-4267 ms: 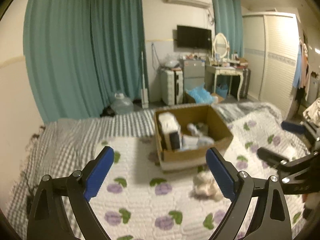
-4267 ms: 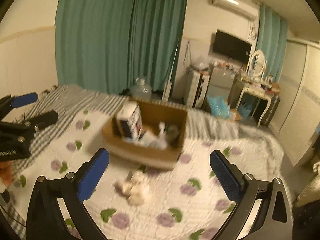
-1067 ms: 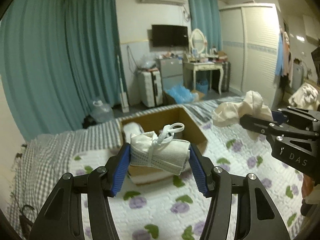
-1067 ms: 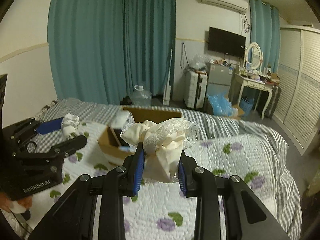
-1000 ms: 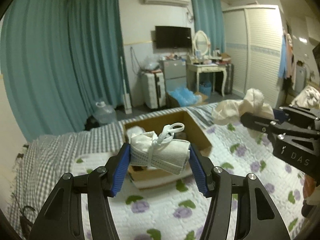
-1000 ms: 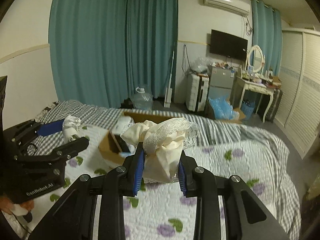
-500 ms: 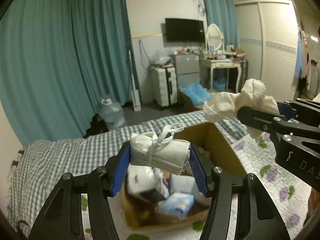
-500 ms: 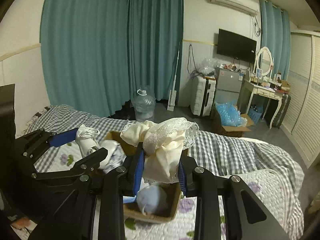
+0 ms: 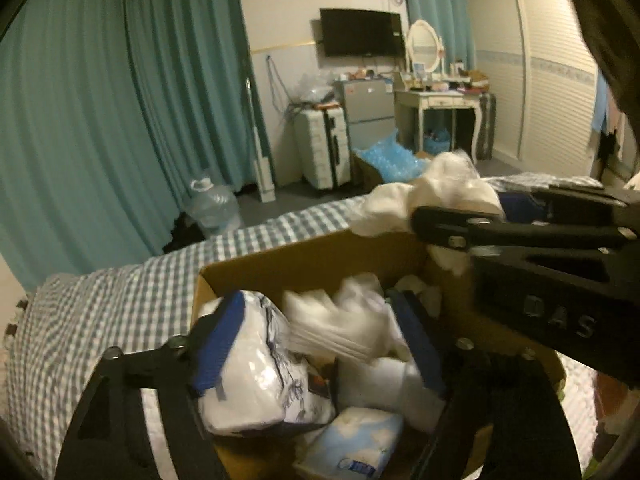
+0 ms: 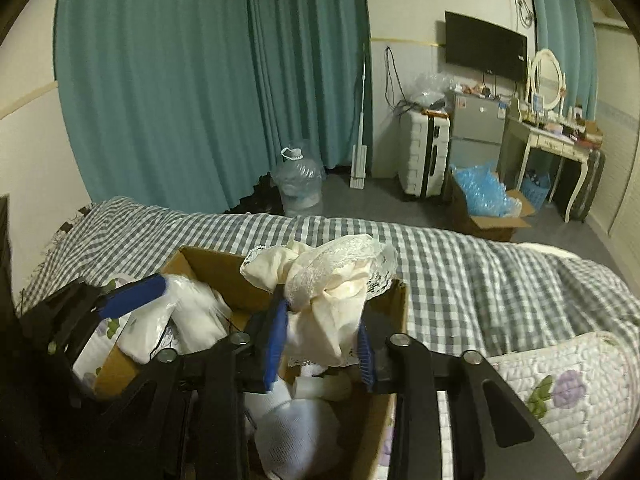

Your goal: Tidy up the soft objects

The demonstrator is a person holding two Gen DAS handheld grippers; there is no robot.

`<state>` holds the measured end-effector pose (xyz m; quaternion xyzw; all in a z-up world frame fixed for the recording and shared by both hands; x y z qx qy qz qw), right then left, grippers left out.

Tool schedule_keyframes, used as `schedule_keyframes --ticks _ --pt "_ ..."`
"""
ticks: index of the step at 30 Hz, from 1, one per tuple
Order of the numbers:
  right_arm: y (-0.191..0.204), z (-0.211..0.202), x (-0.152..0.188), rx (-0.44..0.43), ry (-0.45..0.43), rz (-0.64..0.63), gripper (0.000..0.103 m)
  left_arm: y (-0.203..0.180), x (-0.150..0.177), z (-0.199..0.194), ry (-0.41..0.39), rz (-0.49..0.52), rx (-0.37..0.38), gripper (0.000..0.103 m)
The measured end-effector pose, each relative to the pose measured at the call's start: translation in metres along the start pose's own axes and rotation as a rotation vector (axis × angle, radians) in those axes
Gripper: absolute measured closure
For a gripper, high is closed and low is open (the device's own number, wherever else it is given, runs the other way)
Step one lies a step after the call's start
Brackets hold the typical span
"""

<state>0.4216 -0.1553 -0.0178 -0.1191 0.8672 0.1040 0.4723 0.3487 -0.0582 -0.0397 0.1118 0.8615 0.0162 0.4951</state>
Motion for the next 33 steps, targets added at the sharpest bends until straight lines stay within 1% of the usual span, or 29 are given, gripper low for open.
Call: schedule_keyframes --ticks 1,2,6,9,12,13,14,15,16,17,18,20,21,24,27,29,33 --pt "-0.001 0.003 0.0 0.002 0.003 0.01 0.039 -0.002 0.0 -0.004 -0.002 0.002 -0.003 0.021" --pt "-0.002 0.004 0.0 0.01 0.0 0.02 0.036 -0.002 0.0 -0.007 -0.003 -0.001 -0.003 0.021" --pt "0.0 -0.011 -0.004 0.033 -0.018 0.025 0.035 0.004 -0.008 -0.026 0.005 -0.027 -0.008 0.021" --pt "0.002 -0.04 -0.014 0.051 -0.048 0.03 0.033 0.012 -0.022 -0.057 -0.027 -0.049 -0.017 0.021" --pt "0.004 -0.083 -0.029 0.078 -0.092 0.027 0.03 0.021 -0.041 -0.105 -0.096 -0.061 -0.045 0.021" --pt "0.006 -0.105 -0.035 0.088 -0.119 0.022 0.028 0.023 -0.049 -0.127 -0.13 -0.066 -0.056 0.021" --pt "0.008 -0.119 -0.04 0.095 -0.137 0.019 0.024 0.026 -0.055 -0.141 -0.154 -0.069 -0.063 0.021" --pt "0.011 -0.137 -0.045 0.101 -0.159 0.013 0.023 0.028 -0.062 -0.162 -0.19 -0.075 -0.072 0.021" --pt "0.016 -0.163 -0.051 0.107 -0.195 0.007 0.02 0.03 -0.068 -0.182 -0.223 -0.08 -0.079 0.018" --pt "0.019 -0.176 -0.054 0.108 -0.213 0.003 0.015 0.031 -0.074 -0.203 -0.259 -0.087 -0.093 0.012" --pt "0.025 -0.202 -0.059 0.113 -0.248 -0.005 0.012 0.033 -0.078 -0.223 -0.297 -0.099 -0.115 0.003" --pt "0.032 -0.235 -0.063 0.118 -0.294 -0.018 0.003 0.04 -0.083 -0.262 -0.38 -0.122 -0.15 0.003" --pt "0.038 -0.262 -0.063 0.12 -0.336 -0.029 0.0 0.041 -0.084 -0.284 -0.419 -0.129 -0.159 0.003" --pt "0.052 -0.314 -0.057 0.111 -0.418 -0.058 0.0 0.044 -0.08 -0.319 -0.47 -0.135 -0.169 0.002" --pt "0.063 -0.345 -0.046 0.119 -0.458 -0.088 0.0 0.042 -0.068 -0.346 -0.508 -0.134 -0.166 0.002" --pt "0.07 -0.359 -0.034 0.133 -0.476 -0.119 0.0 0.041 -0.057 -0.353 -0.527 -0.136 -0.147 0.002" --pt "0.07 -0.371 -0.005 0.115 -0.49 -0.123 0.0 0.039 -0.031 -0.348 -0.534 -0.149 -0.163 0.002"
Point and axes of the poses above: each gripper's, at about its wrist camera, not at the fingertips, and z roughly the way its jaws point, y to its left, x to its underside, the point moved 1 cm from there along z, roughly the way its jaws point, and after that the axes turned 4 degrees about -y, right-handed, at the moved point
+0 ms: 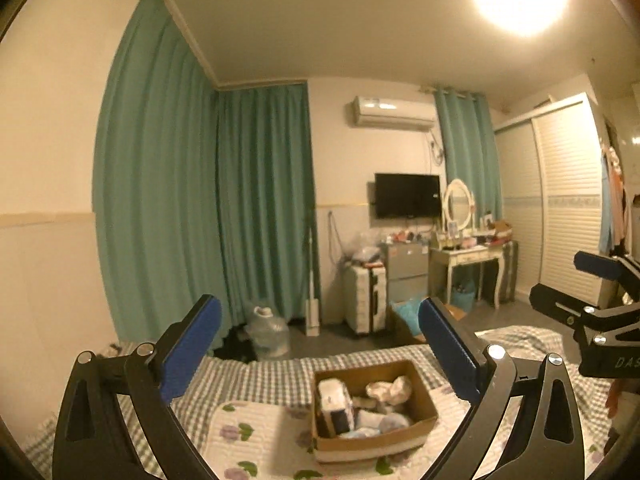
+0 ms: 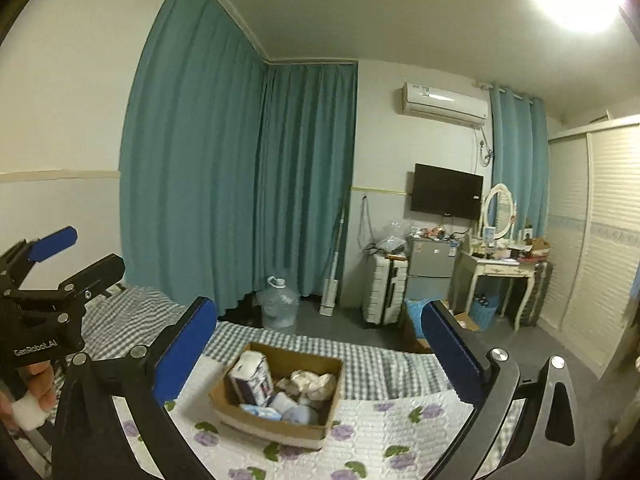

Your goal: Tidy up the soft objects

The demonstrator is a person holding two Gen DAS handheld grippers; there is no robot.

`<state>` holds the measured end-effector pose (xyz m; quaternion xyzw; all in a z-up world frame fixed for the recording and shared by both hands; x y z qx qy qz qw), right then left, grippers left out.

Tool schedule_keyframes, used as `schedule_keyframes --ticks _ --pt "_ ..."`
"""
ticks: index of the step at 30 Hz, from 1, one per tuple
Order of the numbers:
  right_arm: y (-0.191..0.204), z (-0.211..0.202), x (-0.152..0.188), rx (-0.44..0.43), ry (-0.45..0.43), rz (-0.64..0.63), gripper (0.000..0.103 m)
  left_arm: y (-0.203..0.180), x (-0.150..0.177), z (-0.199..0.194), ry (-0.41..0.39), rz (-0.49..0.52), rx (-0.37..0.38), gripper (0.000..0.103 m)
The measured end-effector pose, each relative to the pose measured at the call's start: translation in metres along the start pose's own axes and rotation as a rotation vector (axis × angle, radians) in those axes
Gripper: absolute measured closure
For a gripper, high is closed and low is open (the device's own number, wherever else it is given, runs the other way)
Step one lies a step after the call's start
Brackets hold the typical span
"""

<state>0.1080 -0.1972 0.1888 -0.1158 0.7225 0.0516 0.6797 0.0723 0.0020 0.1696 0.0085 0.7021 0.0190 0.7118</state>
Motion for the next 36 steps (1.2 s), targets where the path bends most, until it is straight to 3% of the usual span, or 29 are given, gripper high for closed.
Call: schedule_keyframes --ticks 3,5,9,11,16,36 --pt "-0.001 -0.003 0.026 -0.026 -0.012 0.025 0.0 -0.002 0.028 0.001 0.017 -0.021 0.004 0.002" --pt "0.0 0.003 0.051 -0.038 -0.007 0.047 0.0 -0.005 0.053 0.004 0.033 -0.012 -0.036 0.002" --pt "-0.002 0.026 0.105 -0.041 0.02 0.09 0.0 -0.007 0.099 0.024 0.133 0.005 -0.061 0.002" --pt "0.001 0.041 0.133 -0.039 0.059 0.096 0.0 -0.007 0.112 0.03 0.161 0.009 -0.072 0.002" --pt "0.0 0.062 0.169 -0.032 0.143 0.115 0.0 -0.007 0.13 0.036 0.209 0.004 -0.071 0.002" --pt "0.004 0.066 0.173 -0.038 0.162 0.12 0.0 -0.007 0.153 0.042 0.272 -0.003 -0.043 0.002"
Point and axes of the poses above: each gripper's, at about its wrist camera, not at the fingertips, and z roughly the way its jaws point, y to its left, x to its underside, the point moved 1 cm from there along z, roughly the way its jaws point, and after that the axes turned 4 degrees about -y, right-handed, at the moved point
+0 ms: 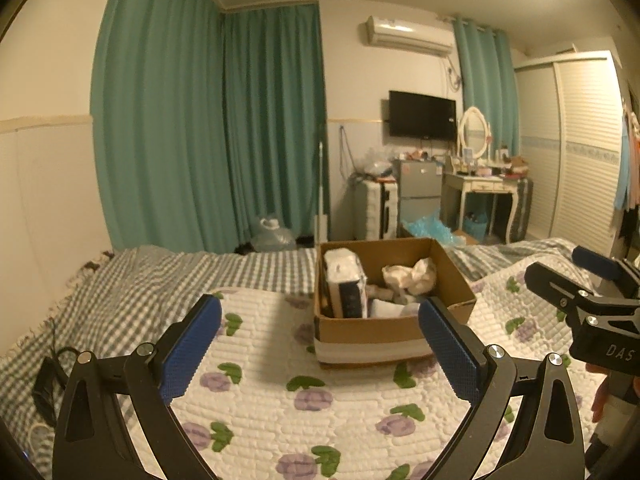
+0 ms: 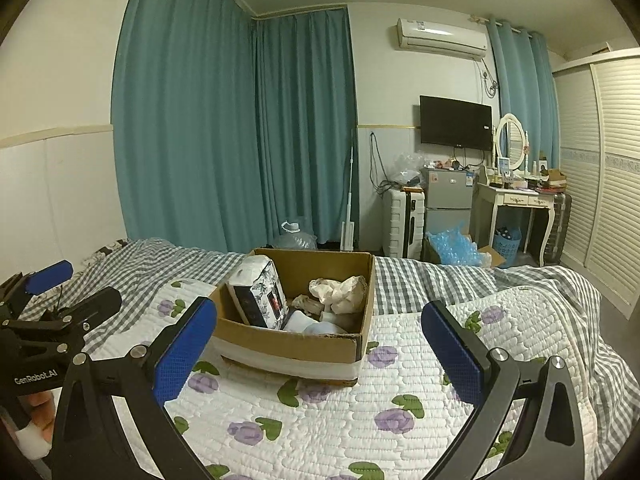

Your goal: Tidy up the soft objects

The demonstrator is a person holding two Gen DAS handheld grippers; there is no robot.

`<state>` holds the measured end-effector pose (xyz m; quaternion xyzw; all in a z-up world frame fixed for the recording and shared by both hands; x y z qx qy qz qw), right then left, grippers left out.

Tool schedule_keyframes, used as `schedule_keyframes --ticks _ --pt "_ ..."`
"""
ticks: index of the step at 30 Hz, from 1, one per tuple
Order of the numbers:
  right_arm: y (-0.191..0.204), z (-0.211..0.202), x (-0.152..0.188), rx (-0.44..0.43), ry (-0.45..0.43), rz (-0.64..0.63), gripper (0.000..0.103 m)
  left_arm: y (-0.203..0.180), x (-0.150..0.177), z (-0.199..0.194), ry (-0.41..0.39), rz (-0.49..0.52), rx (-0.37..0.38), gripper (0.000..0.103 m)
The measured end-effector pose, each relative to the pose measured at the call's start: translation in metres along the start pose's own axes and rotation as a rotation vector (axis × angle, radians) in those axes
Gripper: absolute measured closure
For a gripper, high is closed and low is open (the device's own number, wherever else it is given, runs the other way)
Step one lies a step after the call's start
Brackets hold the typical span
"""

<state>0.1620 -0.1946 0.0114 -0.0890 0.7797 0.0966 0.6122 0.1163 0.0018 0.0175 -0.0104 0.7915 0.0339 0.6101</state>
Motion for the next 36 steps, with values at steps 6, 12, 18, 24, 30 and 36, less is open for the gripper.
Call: schedule_keyframes --ticks 6,12,18,24,30,36 --pt "-0.002 -0.001 -0.0002 0.004 0.003 0.007 0.0 -0.0026 0.0034 -0.0003 0.005 0.002 0.008 0.002" --pt "-0.0044 0.0028 0.0006 0.016 0.019 0.019 0.0 -0.0063 0.0049 -0.0019 0.005 0.013 0.002 0.002" --pt "-0.0022 0.0035 0.0015 0.016 0.02 0.012 0.0 -0.007 0.006 -0.0014 0.017 0.014 -0.001 0.002" --pt "-0.0028 0.0037 0.0031 0.017 0.024 0.014 0.0 -0.0064 0.0055 -0.0021 0.013 0.011 -0.013 0.002" --pt "-0.0028 0.0039 0.0032 0.018 0.024 0.012 0.0 -0.0064 0.0053 -0.002 0.016 0.011 -0.015 0.002" --pt "-0.003 0.0038 0.0036 0.017 0.025 0.011 0.0 -0.006 0.0058 -0.0015 0.017 0.011 -0.018 0.002"
Point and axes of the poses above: each gripper's, at about its wrist camera, not at the fingertips, and z roughly the way its jaws point, y to its left, x to its underside, the point moved 1 cm from there along z, roughly the way its jaws point, and after that the axes turned 4 degrees about -y, right-handed, at the moved point
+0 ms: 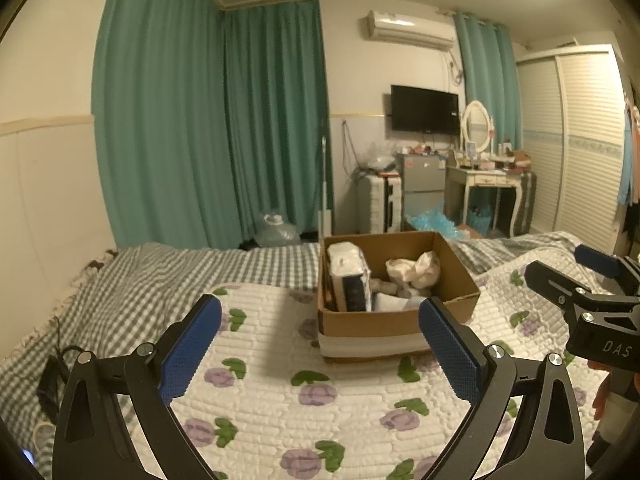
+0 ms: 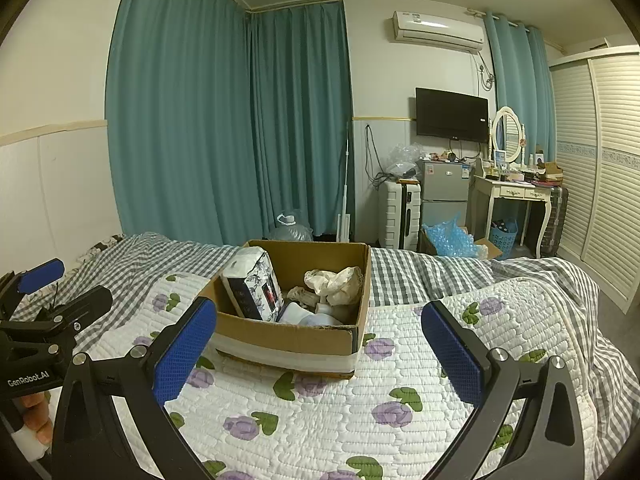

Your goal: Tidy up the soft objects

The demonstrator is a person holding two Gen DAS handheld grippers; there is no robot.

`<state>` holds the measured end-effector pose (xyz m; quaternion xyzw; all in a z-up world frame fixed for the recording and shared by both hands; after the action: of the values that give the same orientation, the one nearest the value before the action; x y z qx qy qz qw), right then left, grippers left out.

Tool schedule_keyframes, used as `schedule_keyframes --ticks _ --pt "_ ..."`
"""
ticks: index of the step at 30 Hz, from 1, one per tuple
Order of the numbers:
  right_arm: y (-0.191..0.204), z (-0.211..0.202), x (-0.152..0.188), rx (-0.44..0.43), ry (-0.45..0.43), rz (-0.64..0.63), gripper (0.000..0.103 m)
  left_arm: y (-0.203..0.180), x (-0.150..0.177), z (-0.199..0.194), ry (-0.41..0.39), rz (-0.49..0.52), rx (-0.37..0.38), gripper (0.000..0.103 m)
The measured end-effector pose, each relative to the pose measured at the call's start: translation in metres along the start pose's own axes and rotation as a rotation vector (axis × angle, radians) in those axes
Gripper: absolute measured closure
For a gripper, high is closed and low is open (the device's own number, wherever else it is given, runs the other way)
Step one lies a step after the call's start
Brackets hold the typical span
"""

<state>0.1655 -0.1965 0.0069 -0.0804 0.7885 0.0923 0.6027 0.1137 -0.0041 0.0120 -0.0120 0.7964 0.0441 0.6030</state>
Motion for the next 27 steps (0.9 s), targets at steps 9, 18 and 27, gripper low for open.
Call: schedule_keyframes --ticks 9,18,27 --pt "-0.0001 0.0 0.0006 -0.002 0.001 0.0 0.0 0.0004 0.0015 -0.0011 0.001 -0.002 -0.004 0.002" --pt "0.0 0.0 0.0008 -0.001 0.003 0.0 0.0 0.0012 0.0012 -0.0002 0.002 -0.003 -0.005 0.002" --pt "-0.0004 0.0004 0.0037 -0.003 0.006 0.0 0.0 -0.0002 0.0033 -0.0034 -0.001 -0.003 -0.016 0.002"
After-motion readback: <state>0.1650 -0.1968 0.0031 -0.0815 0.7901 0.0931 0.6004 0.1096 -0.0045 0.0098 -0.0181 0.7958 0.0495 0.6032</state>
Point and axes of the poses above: each gripper's, at about its wrist camera, not at the fingertips, and z roughly the way its jaws point, y to its left, x to its underside, the point moved 1 cm from there along z, roughly the way its jaws point, and after that the axes turned 4 degrees about -y, right-handed, at the moved point
